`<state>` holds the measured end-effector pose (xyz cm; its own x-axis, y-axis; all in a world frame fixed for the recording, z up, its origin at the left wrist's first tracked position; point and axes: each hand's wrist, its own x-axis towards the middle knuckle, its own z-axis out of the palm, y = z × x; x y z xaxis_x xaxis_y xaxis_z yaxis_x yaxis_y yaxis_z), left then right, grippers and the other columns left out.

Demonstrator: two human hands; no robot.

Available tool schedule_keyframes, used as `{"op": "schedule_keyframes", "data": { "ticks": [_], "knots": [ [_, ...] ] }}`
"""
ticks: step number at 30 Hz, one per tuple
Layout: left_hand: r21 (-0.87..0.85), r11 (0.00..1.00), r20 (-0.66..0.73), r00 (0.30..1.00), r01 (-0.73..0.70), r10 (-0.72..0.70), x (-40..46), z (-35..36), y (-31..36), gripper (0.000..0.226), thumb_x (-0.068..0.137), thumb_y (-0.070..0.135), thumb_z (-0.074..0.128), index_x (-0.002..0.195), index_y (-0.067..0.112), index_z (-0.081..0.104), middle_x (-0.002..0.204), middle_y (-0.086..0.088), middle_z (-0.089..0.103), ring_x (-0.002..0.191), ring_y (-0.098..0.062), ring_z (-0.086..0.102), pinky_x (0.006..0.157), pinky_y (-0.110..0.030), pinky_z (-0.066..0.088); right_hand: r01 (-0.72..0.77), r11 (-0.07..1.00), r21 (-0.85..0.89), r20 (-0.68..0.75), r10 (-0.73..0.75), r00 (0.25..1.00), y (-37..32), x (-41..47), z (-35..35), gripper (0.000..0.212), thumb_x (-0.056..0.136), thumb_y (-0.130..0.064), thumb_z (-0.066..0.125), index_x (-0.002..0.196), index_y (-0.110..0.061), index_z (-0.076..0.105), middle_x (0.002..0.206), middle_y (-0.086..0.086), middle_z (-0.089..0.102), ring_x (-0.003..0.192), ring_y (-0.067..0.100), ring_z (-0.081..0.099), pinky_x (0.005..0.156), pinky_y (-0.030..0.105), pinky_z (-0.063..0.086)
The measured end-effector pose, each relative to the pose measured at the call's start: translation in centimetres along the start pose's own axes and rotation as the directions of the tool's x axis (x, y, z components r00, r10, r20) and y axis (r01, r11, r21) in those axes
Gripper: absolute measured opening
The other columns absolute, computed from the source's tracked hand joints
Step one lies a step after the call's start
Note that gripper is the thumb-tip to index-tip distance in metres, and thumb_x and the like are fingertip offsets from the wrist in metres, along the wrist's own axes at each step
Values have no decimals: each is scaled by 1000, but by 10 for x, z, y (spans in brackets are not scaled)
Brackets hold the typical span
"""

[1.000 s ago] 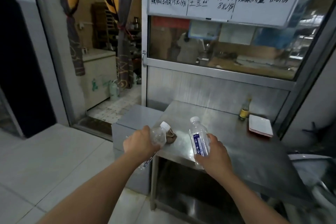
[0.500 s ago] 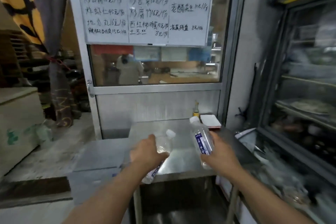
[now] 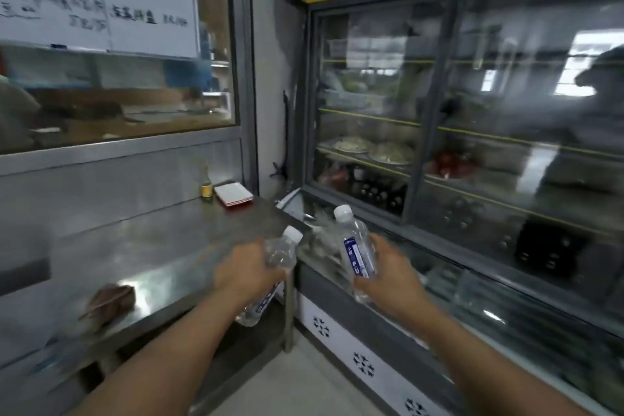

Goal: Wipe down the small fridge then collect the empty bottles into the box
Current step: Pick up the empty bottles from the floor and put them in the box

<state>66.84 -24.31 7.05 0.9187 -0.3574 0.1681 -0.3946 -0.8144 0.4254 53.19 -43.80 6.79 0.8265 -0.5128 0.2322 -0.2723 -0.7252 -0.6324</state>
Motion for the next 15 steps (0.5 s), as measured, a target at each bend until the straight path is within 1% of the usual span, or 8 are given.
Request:
{"op": "schedule_keyframes", "data": {
  "ticks": [2,4,7,9,11,13,15],
  "knots": [
    [-25,997,44,996,-72,73,-11,16,35,53,69,58,68,109,28,52,105,3,64,92,-19,59,77,-33,51,-65,998,-12,-50,64,997,26,-23,-28,63,68,-24,75,123,-26,43,110,-2,59,91,19,60,81,41,53],
    [-45,987,94,983,-157,161,-28,33,71,49,69,58,68,106,30,51,103,4,64,88,-17,58,73,-31,49,-137,990,-18,-91,135,987,53,-50,-58,64,72,-25,75,126,-25,41,108,-1,56,89,20,60,78,39,54],
    [-68,959,157,946,-277,284,-60,60,127,54,70,57,67,112,28,50,105,2,63,95,-21,60,76,-33,50,-220,975,-39,-173,211,962,91,-95,-104,61,72,-26,74,124,-28,43,107,-1,62,83,15,60,70,31,52],
    [-75,937,173,921,-342,350,-87,76,167,54,71,57,68,113,27,51,105,2,63,93,-20,60,74,-32,49,-283,957,-57,-221,265,939,115,-131,-134,67,70,-25,76,127,-27,42,111,-1,61,85,15,58,67,29,48],
    [-75,909,186,889,-411,418,-120,90,209,56,71,57,68,114,26,50,106,1,64,93,-21,61,70,-30,46,-340,938,-60,-272,313,910,139,-173,-165,70,68,-25,78,128,-26,42,114,1,60,91,19,58,74,34,51],
    [-108,876,198,853,-471,483,-159,102,251,56,70,56,68,114,25,50,105,0,64,95,-23,61,70,-30,46,-389,919,-56,-320,353,879,163,-219,-197,71,67,-26,79,127,-24,42,116,3,60,96,21,59,82,37,51],
    [-174,837,224,807,-519,547,-204,114,289,53,69,55,68,110,26,52,102,1,64,93,-22,61,70,-30,47,-437,897,-65,-361,387,848,187,-269,-228,70,67,-28,79,127,-23,43,117,2,61,99,21,59,82,36,51]
  ]
}}
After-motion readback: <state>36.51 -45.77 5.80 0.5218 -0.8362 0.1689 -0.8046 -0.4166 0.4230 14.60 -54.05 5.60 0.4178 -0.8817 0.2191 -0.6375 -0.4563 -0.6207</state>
